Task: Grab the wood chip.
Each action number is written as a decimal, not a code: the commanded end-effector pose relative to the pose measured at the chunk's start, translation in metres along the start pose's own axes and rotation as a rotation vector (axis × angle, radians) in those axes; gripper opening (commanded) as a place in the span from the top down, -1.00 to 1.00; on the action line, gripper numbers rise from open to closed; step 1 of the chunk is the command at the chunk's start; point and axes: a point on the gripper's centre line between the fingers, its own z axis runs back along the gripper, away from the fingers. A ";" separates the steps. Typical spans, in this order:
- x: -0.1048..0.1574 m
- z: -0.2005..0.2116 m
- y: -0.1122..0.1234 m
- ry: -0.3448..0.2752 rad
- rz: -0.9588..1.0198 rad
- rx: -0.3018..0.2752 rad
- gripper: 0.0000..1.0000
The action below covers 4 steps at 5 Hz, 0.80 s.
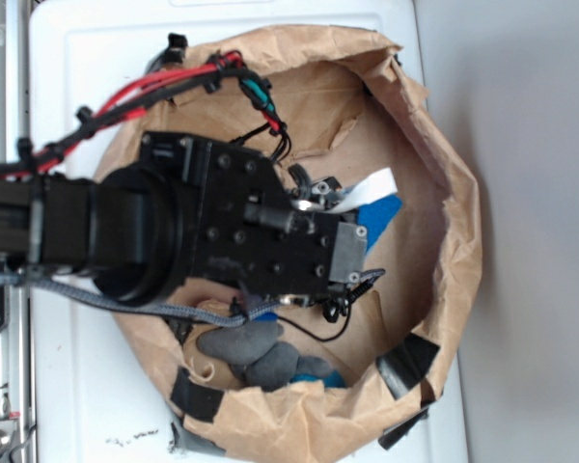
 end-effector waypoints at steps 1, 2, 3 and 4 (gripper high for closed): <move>0.002 0.003 -0.006 -0.028 -0.057 -0.070 1.00; 0.001 0.016 -0.004 -0.051 -0.082 -0.111 1.00; -0.005 0.029 -0.001 -0.059 -0.099 -0.155 1.00; -0.006 0.041 0.003 -0.077 -0.092 -0.184 1.00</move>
